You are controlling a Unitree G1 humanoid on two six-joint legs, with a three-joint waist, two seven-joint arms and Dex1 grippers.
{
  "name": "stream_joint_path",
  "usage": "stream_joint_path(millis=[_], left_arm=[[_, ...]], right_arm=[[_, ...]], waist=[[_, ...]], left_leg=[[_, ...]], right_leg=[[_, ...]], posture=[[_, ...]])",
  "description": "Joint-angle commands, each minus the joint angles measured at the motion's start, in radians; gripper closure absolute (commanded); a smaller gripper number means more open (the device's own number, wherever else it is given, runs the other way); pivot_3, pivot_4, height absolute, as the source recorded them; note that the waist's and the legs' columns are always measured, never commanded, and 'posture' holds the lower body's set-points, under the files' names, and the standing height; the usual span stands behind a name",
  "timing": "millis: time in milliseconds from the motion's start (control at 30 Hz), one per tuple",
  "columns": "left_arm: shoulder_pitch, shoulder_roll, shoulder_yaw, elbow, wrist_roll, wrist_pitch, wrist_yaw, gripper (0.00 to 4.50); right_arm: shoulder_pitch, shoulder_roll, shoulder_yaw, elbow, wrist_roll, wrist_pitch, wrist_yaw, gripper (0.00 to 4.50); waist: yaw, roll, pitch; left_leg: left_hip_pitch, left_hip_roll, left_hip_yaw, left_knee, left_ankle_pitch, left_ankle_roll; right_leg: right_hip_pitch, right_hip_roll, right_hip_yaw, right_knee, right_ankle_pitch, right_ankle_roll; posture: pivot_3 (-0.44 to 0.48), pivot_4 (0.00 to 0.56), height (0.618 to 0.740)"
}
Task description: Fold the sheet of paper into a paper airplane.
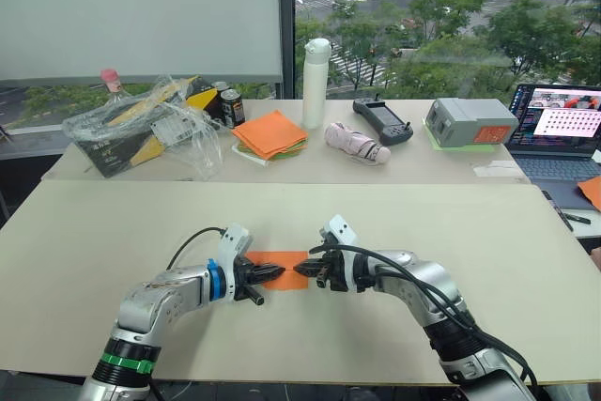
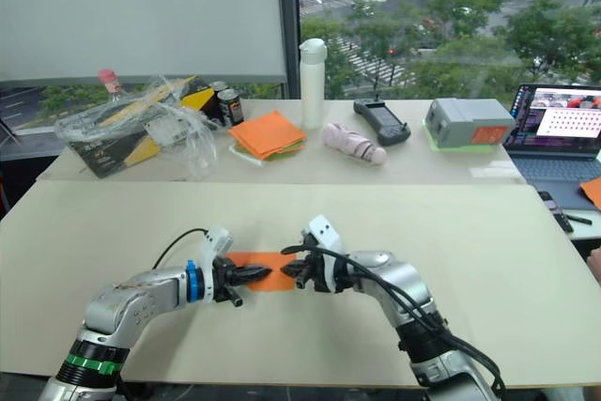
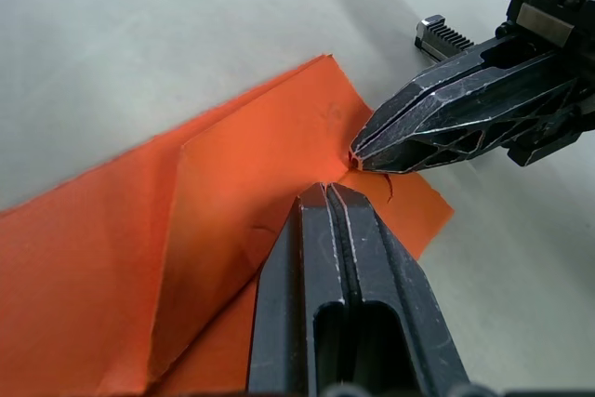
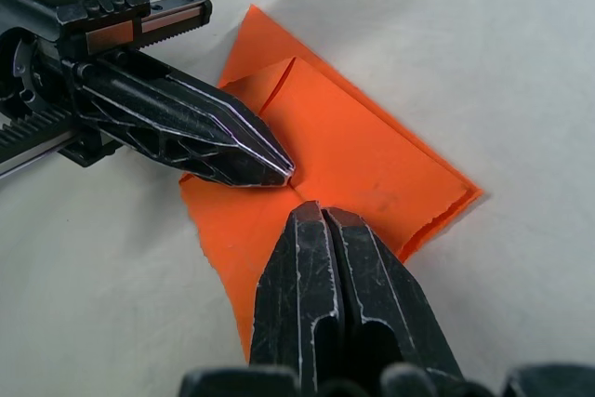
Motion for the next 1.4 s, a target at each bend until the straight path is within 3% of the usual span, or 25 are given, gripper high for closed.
stream_joint_path(millis=[33,533,1400], left_arm=[[-0.008,-0.001,0.000,0.007,0.007,0.005,0.007,4.50],[0.014,0.015,0.155,-0.003,-0.087,0.099,0.030,4.50],[0.096,0.073,0.186,0.031,-0.075,0.056,0.030,4.50]], right_arm=[[0.030,0.000,0.016,0.051,-0.013,0.053,-0.024,4.48],[0.026,-0.002,0.026,0.054,-0.011,0.074,-0.015,4.48],[0.019,-0.015,0.040,0.052,-0.011,0.077,-0.001,4.48]], waist=[[0.000,0.000,0.000],[-0.006,-0.001,0.001],[-0.010,-0.001,0.001]], left_leg=[[0.000,0.000,0.000,0.000,0.000,0.000],[0.000,0.000,0.000,-0.001,0.000,0.000],[0.000,0.000,0.000,-0.002,0.000,0.000]], right_leg=[[0.000,0.000,0.000,0.000,0.000,0.000],[-0.001,0.000,0.000,0.000,0.000,0.000],[-0.001,0.000,0.000,-0.001,0.000,0.000]], posture=[[0.000,0.150,0.740],[0.000,0.150,0.740],[0.000,0.150,0.740]])
